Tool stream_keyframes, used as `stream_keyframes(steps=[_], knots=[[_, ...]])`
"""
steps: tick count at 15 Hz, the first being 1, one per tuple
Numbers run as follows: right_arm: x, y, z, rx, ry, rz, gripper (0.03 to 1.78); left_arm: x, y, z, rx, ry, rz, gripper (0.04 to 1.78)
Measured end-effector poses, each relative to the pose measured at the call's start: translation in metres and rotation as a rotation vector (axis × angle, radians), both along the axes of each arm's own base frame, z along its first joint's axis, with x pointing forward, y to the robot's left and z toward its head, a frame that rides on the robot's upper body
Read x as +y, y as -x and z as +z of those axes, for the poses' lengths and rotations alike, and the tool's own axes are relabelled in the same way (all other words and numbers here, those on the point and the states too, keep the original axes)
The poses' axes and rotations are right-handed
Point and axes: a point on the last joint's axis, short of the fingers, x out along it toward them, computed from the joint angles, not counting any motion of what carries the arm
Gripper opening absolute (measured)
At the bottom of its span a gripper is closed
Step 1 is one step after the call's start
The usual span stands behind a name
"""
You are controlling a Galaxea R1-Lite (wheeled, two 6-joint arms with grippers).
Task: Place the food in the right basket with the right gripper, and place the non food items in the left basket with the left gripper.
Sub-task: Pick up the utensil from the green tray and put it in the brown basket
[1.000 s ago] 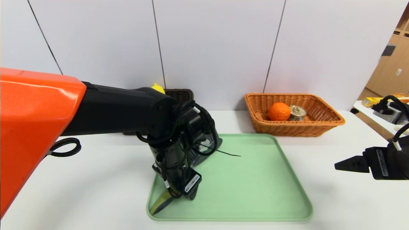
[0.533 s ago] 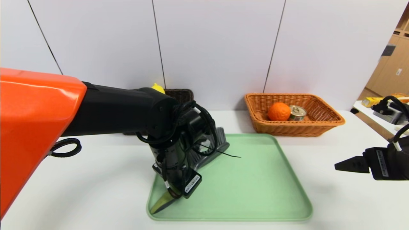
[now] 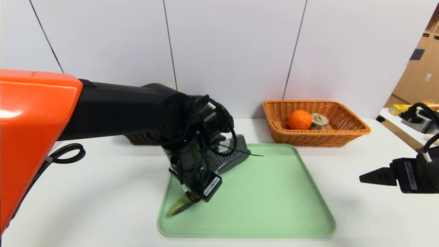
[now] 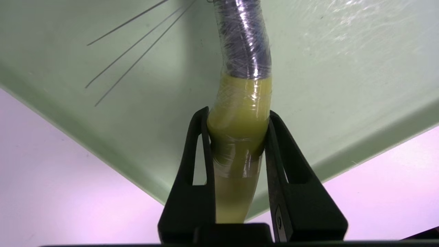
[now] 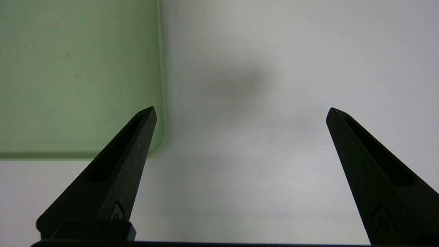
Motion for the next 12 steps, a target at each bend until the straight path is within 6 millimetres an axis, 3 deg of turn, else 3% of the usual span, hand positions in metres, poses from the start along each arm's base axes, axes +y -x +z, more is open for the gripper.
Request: stream_keyframes(steps=[7, 12], knots=[[0.000, 0.000, 0.001, -0.004, 0.003, 0.005, 1.71, -0.002, 0.015, 0.037, -0.003, 0.173, -0.072, 0.43], [0.000, -0.001, 0.002, -0.012, 0.003, 0.004, 1.71, 0.008, 0.035, 0.091, -0.060, 0.373, -0.139, 0.43]])
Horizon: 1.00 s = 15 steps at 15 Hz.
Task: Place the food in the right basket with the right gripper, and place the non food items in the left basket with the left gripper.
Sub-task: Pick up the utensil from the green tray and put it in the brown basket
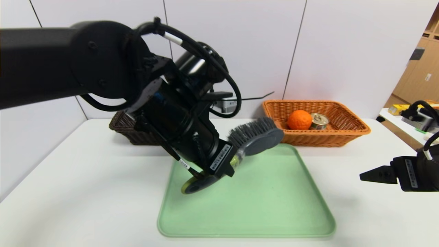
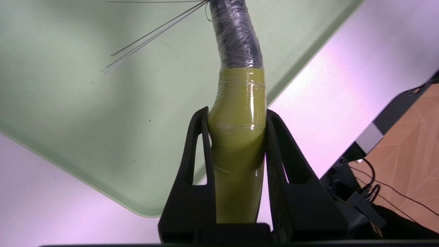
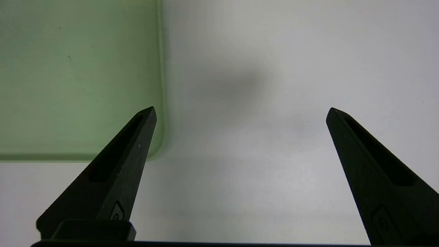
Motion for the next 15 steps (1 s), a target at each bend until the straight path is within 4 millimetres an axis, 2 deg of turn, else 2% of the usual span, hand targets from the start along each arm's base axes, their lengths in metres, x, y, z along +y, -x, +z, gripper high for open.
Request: stream_keyframes(steps=[5, 8, 13, 15], knots=[[0.000, -0.001, 0.000, -0.007, 0.000, 0.000, 1.71, 0.033, 0.021, 0.044, -0.109, 0.098, 0.026, 0.43], [0.001, -0.002, 0.001, -0.011, -0.001, 0.002, 1.71, 0.070, 0.024, 0.064, -0.202, 0.084, 0.090, 0.43], [0.006, -0.003, 0.003, -0.017, -0.002, 0.024, 1.71, 0.146, 0.000, 0.072, -0.384, -0.063, 0.173, 0.43], [0.007, -0.003, 0.003, -0.016, -0.002, 0.027, 1.71, 0.166, -0.010, 0.070, -0.420, -0.118, 0.164, 0.43]])
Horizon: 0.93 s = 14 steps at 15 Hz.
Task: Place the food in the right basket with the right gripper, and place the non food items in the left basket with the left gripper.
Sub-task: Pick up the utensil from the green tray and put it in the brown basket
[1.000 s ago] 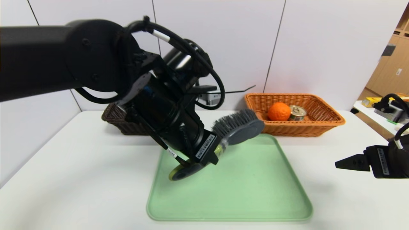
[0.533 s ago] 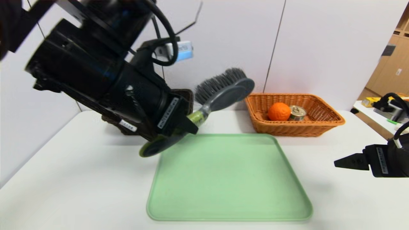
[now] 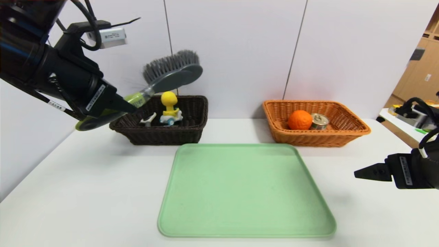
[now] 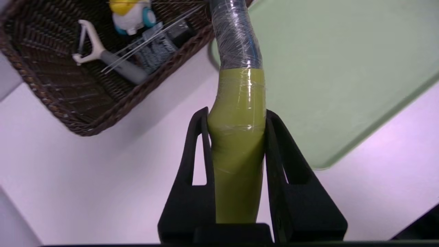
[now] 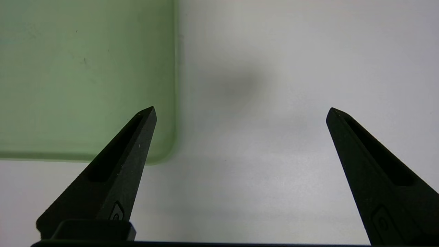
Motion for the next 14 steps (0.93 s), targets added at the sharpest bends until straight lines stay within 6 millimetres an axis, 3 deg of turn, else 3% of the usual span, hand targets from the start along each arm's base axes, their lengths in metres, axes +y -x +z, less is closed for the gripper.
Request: stream_keyframes(steps=[4, 8, 14], knots=[[0.000, 0.000, 0.000, 0.000, 0.002, 0.000, 1.71, 0.026, -0.018, -0.009, -0.053, -0.164, -0.058, 0.43], [0.001, -0.002, -0.001, 0.005, 0.005, -0.002, 1.71, 0.038, -0.035, -0.017, -0.100, -0.320, -0.167, 0.43], [0.001, -0.004, -0.004, 0.020, 0.006, -0.005, 1.71, 0.052, -0.079, -0.033, -0.171, -0.535, -0.284, 0.43]])
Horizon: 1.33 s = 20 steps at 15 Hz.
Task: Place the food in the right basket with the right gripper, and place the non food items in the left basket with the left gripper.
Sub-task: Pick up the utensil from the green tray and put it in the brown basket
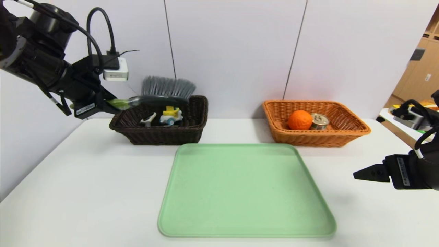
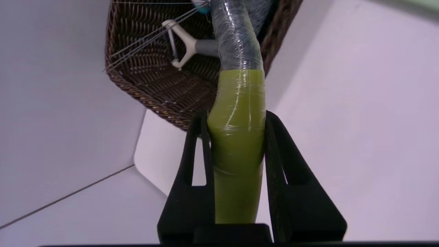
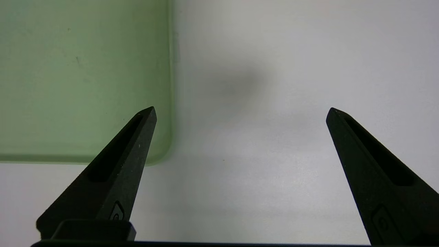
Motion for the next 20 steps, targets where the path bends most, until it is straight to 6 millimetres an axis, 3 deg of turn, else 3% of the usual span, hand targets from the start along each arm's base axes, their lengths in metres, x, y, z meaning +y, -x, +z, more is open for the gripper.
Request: stream_keyframes(steps=[6, 14, 20], knots=[[0.001, -0.004, -0.004, 0.022, 0.003, 0.002, 1.71, 0.003, -0.041, -0.025, -0.055, -0.093, -0.014, 0.43], [0.003, -0.009, -0.005, 0.029, 0.006, 0.003, 1.71, -0.003, -0.050, -0.037, -0.032, -0.137, -0.069, 0.43], [0.003, -0.009, -0.006, 0.030, 0.006, 0.004, 1.71, -0.005, -0.052, -0.039, -0.034, -0.155, -0.069, 1.08]])
